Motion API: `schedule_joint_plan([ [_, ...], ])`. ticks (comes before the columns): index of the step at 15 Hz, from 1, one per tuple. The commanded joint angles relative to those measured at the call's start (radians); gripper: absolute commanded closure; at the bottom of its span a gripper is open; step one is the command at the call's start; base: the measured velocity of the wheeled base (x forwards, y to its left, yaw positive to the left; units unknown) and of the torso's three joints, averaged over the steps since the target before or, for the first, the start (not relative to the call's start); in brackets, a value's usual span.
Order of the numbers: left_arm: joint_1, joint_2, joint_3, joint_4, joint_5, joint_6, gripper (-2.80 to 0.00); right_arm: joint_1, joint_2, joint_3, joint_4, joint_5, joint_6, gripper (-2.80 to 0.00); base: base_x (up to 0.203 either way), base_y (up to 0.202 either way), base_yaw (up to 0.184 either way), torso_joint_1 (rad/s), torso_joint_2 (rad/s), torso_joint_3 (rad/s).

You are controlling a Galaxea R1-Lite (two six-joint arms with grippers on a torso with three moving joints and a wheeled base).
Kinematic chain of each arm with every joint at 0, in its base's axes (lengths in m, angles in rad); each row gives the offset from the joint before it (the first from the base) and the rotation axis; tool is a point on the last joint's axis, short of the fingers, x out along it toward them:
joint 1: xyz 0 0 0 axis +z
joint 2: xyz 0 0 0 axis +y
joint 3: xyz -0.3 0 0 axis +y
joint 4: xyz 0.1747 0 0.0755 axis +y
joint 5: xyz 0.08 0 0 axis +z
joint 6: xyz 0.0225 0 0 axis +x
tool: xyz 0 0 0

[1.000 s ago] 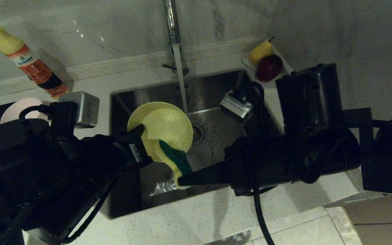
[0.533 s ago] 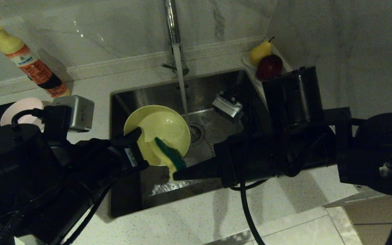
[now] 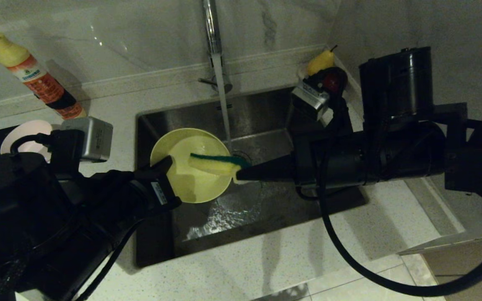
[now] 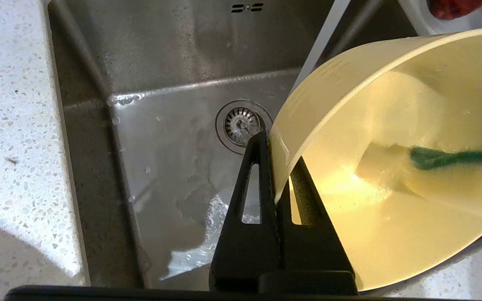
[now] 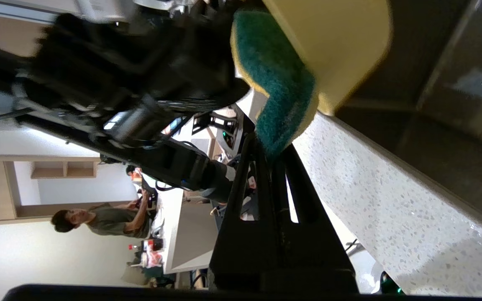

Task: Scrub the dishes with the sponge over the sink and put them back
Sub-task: Wipe the bowl, then rinse the bowl

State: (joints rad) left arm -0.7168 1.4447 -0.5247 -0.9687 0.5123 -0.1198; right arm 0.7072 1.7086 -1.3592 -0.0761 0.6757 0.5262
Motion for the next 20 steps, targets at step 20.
schedule_joint_plan([
  [20,0.152,0.159,-0.46,0.742,-0.141,-0.438,0.0,-0.16,-0.364,0.168,0.061,0.036,0.005,0.0,0.0,0.0,0.0,0.0,0.0,0.0],
])
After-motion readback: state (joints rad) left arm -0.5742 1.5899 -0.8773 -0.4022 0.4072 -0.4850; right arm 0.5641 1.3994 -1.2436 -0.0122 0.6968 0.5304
